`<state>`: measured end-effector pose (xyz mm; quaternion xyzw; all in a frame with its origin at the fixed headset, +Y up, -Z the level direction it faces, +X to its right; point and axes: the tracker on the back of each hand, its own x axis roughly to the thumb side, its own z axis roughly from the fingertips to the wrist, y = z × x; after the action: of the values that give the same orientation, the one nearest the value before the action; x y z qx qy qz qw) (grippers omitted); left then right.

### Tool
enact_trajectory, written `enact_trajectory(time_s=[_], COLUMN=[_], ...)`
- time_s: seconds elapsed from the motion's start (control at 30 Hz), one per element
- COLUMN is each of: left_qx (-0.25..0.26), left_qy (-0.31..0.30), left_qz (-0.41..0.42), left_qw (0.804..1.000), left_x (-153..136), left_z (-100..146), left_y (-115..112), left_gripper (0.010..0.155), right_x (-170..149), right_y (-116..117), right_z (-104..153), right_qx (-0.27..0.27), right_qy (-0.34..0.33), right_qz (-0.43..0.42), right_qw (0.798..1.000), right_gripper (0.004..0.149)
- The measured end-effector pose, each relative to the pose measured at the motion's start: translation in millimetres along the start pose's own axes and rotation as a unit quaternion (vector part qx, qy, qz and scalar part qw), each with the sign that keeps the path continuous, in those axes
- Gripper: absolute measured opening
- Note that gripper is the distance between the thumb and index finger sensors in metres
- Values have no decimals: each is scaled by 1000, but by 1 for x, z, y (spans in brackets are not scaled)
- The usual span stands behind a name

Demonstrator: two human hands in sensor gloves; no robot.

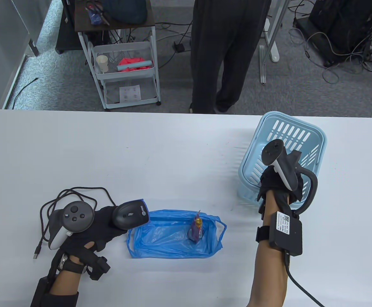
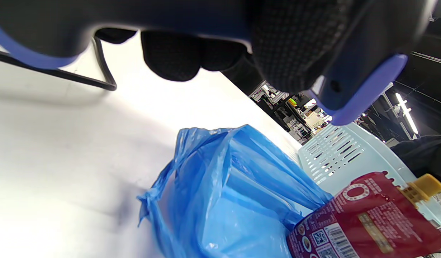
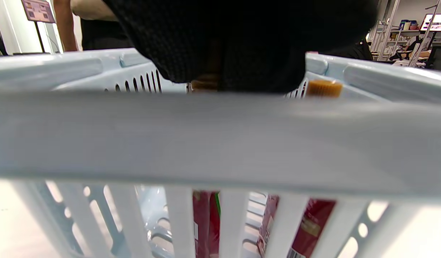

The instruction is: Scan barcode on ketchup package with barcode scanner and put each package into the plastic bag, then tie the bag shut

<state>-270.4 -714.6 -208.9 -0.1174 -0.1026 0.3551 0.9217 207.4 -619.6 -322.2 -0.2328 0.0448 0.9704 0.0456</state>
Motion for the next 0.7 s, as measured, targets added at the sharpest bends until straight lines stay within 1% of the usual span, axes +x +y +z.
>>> enact_trajectory(time_s=[0.27,0.47,0.7], left_qx=[0,0,0], left_qy=[0,2,2], left_qz=[7,15,20], left_qw=[1000,1000,1000], left_x=[-1,-3,-4], left_z=[0,0,1], left_y=[0,1,1], left_gripper=[52,52,52], right_x=[-1,-3,-4], right_y=[-29,-53,-72], right_z=[20,38,57], right_qx=[-46,-95,-142], right_qy=[-23,-42,-65], right_qz=[-30,-52,-74], right_qw=[998,993,985], right_gripper=[44,44,44])
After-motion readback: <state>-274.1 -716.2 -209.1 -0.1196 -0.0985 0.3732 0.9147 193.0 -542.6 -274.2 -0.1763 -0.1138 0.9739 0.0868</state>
